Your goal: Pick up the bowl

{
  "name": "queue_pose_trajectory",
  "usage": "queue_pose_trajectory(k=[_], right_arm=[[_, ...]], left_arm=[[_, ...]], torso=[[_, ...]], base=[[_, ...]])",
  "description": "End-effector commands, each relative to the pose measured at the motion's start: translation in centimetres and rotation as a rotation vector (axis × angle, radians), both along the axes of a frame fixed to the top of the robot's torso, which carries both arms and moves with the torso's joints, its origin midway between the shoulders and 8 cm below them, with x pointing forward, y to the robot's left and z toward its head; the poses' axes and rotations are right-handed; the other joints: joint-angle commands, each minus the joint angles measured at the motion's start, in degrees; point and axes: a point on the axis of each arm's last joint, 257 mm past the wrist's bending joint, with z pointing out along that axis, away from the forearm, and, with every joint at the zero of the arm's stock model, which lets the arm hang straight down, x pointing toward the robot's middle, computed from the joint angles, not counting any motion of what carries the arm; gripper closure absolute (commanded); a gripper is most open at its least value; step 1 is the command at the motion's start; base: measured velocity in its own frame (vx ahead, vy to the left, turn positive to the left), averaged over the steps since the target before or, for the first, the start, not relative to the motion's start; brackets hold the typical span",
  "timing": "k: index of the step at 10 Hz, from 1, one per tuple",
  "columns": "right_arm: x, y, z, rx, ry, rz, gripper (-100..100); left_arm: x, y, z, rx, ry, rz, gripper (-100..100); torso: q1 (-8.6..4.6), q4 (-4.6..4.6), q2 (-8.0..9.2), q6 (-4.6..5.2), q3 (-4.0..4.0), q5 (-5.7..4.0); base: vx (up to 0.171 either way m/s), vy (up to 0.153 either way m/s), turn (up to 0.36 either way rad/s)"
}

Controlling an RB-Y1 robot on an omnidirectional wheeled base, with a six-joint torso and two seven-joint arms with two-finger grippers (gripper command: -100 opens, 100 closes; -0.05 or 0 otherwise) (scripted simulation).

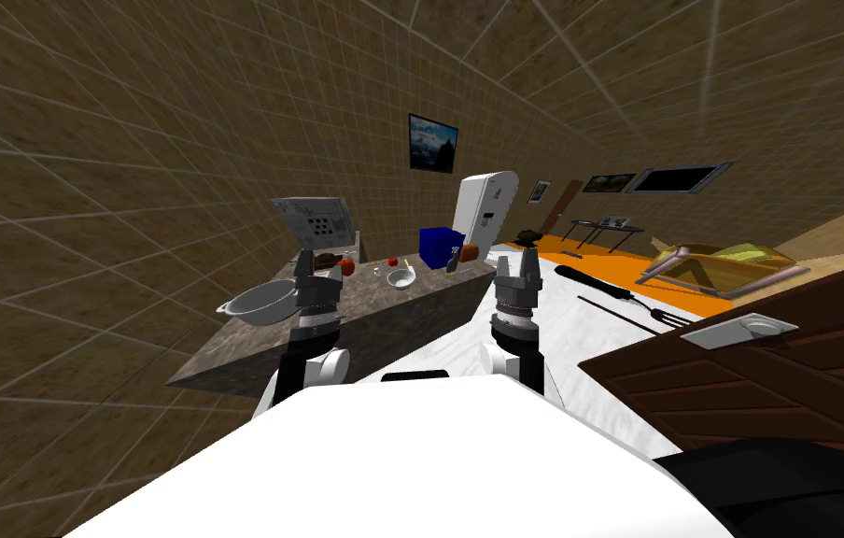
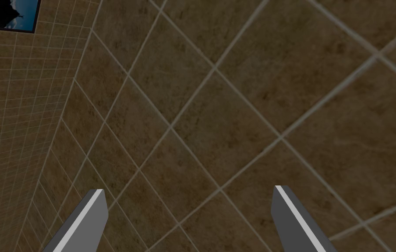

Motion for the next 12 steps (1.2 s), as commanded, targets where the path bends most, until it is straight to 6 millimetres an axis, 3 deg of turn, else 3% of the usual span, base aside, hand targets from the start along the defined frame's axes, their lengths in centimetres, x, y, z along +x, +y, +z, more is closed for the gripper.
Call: queue_pose_trajectory(k=[1,6,12], right_arm=[[0.0,0.0,0.0,0.0,0.0,0.0,0],[0.0,0.0,0.0,0.0,0.0,0.0,0],[0.0,0.0,0.0,0.0,0.0,0.0,0]], left_arm=[[0.3,-0.7,-0.3,0.034,0.016,-0.023,-100],[2.1,-3.7,-2.2,0.145,0.121,-0.109,-100],[3.9,-5.3,-4.6,0.19,0.237,-0.145,-100]], torso=[[0.0,0.0,0.0,0.0,0.0,0.0],[-0.24,0.03,0.12,0.01,0.07,-0.05],[-0.25,0.04,0.16,0.01,0.09,-0.06]], base=[[-0.006,-0.018,-0.034],[-0.031,-0.058,-0.077],[-0.033,-0.065,-0.063]])
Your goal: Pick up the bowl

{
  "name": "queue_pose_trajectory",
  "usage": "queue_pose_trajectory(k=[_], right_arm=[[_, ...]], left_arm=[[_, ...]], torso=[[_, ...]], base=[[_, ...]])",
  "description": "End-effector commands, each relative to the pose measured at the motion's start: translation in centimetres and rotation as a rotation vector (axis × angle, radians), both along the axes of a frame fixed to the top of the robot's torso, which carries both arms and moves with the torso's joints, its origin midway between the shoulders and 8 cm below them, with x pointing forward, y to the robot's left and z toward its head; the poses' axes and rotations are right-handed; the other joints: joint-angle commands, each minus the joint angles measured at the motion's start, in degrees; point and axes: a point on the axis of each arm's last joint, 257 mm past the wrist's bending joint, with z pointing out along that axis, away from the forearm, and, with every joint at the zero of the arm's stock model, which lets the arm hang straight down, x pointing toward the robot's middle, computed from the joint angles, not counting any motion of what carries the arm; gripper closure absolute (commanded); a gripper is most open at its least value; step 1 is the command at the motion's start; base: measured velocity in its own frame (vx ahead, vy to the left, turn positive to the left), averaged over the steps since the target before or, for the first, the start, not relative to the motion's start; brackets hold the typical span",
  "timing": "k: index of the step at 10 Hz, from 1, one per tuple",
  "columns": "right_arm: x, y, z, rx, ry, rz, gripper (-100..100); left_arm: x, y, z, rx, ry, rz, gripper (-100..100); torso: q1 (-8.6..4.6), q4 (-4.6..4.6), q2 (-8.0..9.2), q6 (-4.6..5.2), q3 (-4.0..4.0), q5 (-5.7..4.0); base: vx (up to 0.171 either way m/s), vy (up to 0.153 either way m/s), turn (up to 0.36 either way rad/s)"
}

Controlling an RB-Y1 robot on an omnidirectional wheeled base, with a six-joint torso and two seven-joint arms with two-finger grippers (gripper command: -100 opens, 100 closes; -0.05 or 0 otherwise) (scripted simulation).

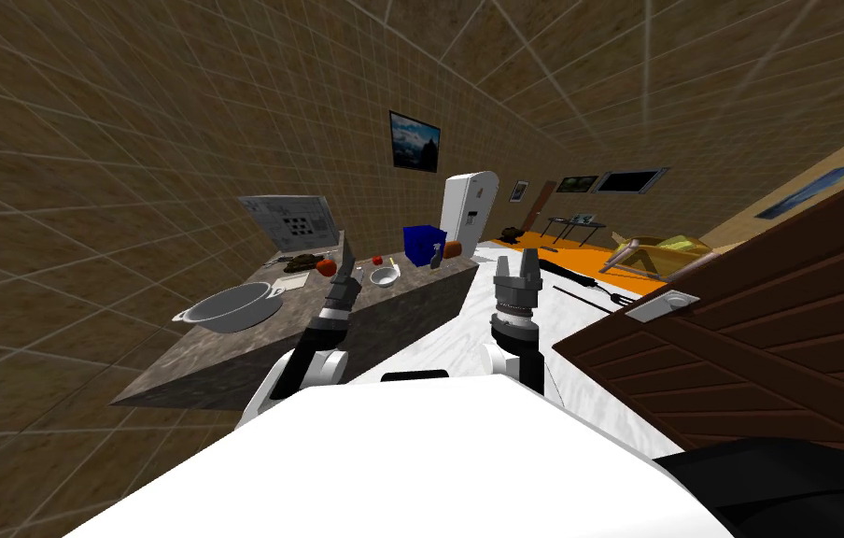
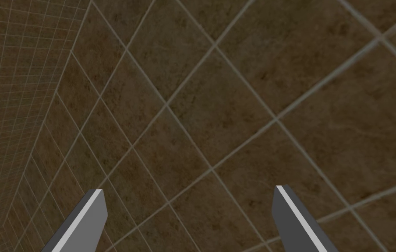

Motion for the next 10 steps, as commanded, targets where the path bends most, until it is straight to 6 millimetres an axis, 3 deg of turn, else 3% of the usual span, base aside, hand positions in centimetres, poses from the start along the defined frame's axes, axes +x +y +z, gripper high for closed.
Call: queue_pose_trajectory(k=[1,10], right_arm=[[0.0,0.0,0.0,0.0,0.0,0.0,0],[0.0,0.0,0.0,0.0,0.0,0.0,0]], left_arm=[[0.6,-0.5,-1.1,0.018,0.045,-0.008,-100],[3.4,-2.4,-5.4,0.089,0.246,-0.013,-100]], torso=[[0.0,0.0,0.0,0.0,0.0,0.0],[0.02,-0.01,-0.05,-0.01,-0.03,0.0]], base=[[-0.025,-0.058,-0.09],[-0.02,-0.064,-0.081]])
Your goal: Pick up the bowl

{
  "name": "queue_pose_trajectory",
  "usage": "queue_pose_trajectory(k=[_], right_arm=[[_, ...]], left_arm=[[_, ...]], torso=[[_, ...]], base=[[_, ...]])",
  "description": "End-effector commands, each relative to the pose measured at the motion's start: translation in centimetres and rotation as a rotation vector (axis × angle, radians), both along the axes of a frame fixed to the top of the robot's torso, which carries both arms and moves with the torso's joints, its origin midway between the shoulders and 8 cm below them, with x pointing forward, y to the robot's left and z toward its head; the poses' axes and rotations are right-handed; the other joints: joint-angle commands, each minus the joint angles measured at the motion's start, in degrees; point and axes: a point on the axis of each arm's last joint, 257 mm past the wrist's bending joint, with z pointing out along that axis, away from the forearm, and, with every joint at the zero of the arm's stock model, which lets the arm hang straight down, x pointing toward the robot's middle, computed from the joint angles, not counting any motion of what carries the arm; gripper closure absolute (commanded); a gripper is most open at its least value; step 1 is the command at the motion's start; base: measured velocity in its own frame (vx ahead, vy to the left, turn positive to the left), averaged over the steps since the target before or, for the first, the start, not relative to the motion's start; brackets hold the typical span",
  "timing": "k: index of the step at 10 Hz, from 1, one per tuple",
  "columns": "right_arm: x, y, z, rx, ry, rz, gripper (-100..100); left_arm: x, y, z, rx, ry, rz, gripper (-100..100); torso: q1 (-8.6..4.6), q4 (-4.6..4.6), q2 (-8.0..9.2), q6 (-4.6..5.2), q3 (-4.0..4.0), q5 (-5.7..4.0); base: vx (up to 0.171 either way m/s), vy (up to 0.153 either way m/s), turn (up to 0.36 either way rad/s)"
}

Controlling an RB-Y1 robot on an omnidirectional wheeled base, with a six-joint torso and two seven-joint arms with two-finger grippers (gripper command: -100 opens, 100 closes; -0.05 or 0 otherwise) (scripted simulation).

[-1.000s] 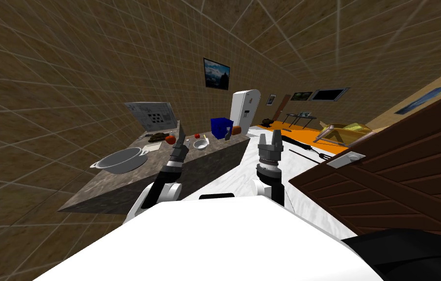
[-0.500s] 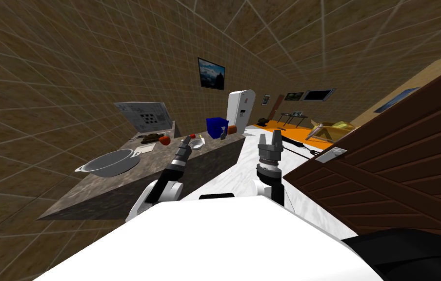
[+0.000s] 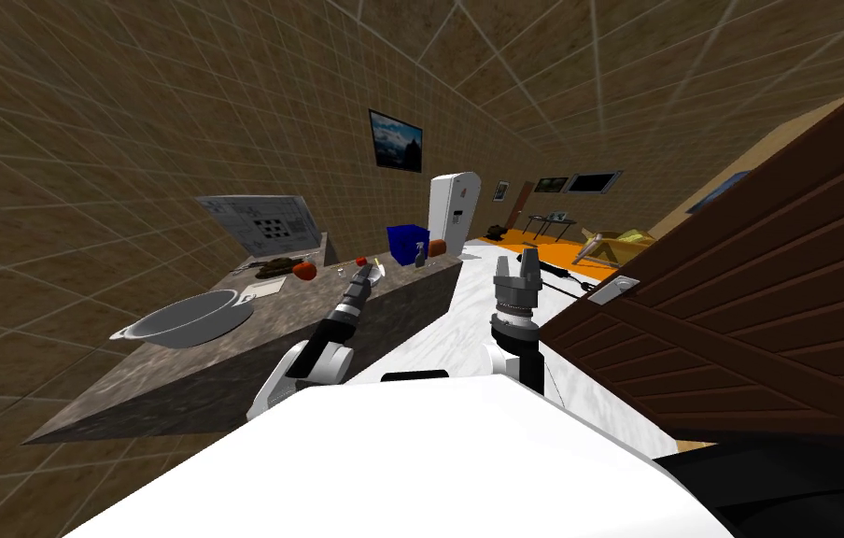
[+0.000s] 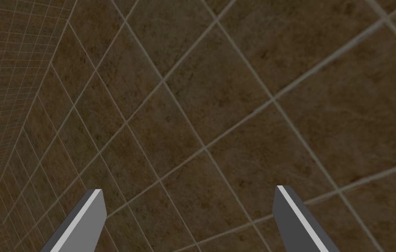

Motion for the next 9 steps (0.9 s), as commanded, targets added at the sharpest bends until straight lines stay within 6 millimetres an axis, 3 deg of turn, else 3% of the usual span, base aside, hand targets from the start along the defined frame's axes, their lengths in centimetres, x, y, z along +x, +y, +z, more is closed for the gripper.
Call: queue_pose_trajectory(k=[1,9], right_arm=[[0.0,0.0,0.0,0.0,0.0,0.0,0],[0.0,0.0,0.0,0.0,0.0,0.0,0]], left_arm=[[0.5,-0.1,-0.8,0.01,0.037,0.006,-100],[2.1,0.2,-4.3,0.06,0.196,0.043,-100]], torso=[[0.0,0.0,0.0,0.0,0.0,0.0],[0.11,-0.01,-0.03,-0.01,-0.02,0.02]], base=[[-0.004,-0.047,-0.041],[-0.002,-0.033,-0.05]])
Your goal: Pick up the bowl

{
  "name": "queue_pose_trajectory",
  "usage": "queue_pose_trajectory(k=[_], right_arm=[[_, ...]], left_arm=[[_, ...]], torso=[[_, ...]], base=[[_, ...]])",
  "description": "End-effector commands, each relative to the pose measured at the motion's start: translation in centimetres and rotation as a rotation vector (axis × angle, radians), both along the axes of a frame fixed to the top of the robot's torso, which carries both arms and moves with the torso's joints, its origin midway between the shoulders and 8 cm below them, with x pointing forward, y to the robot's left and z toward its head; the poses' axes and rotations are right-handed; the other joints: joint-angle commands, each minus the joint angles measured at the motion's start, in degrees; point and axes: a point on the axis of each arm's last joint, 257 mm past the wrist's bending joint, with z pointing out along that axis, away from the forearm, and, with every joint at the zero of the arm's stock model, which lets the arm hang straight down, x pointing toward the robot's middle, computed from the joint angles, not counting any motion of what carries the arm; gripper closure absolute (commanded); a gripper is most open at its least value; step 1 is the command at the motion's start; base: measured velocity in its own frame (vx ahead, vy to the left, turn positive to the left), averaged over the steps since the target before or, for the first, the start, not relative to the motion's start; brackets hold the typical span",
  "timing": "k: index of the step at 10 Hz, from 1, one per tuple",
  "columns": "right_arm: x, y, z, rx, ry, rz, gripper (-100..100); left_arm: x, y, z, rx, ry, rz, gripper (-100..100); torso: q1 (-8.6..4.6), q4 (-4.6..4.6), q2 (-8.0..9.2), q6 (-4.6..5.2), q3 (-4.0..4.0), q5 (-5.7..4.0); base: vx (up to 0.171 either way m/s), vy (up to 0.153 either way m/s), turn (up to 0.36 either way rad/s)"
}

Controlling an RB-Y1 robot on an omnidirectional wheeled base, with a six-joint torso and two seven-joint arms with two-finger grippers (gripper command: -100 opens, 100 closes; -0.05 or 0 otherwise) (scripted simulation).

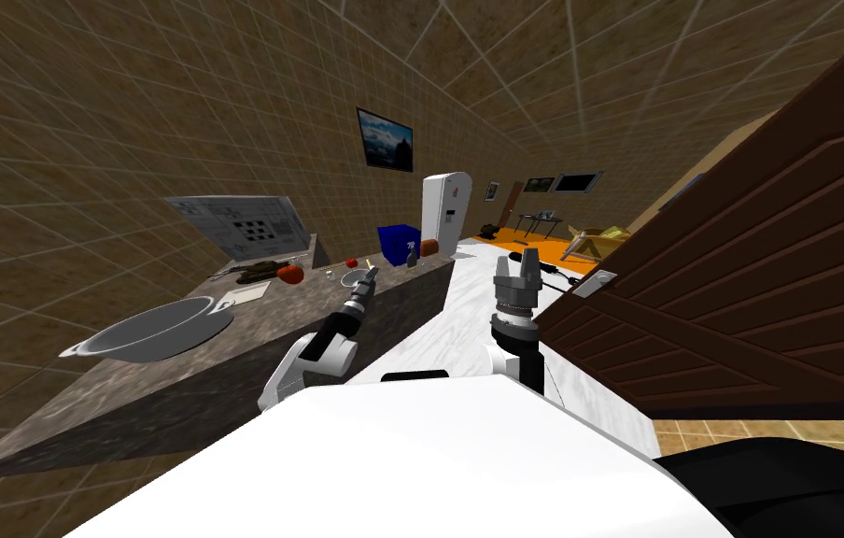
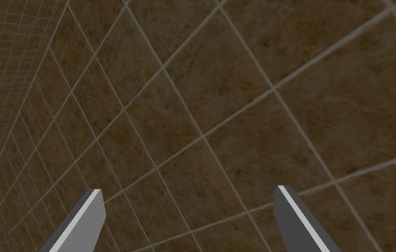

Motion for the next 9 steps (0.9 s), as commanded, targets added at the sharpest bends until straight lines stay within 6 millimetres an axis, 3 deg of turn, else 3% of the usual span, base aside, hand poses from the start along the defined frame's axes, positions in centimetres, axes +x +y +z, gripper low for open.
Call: queue_pose_trajectory(k=[1,9], right_arm=[[0.0,0.0,0.0,0.0,0.0,0.0,0],[0.0,0.0,0.0,0.0,0.0,0.0,0]], left_arm=[[0.5,0.3,-0.4,0.016,0.028,0.011,-100],[1.3,1.8,-3.8,0.058,0.179,0.068,-100]], torso=[[0.0,0.0,0.0,0.0,0.0,0.0],[0.08,-0.01,-0.03,-0.01,-0.02,0.02]], base=[[0.001,-0.037,-0.094],[0.009,-0.015,-0.032]])
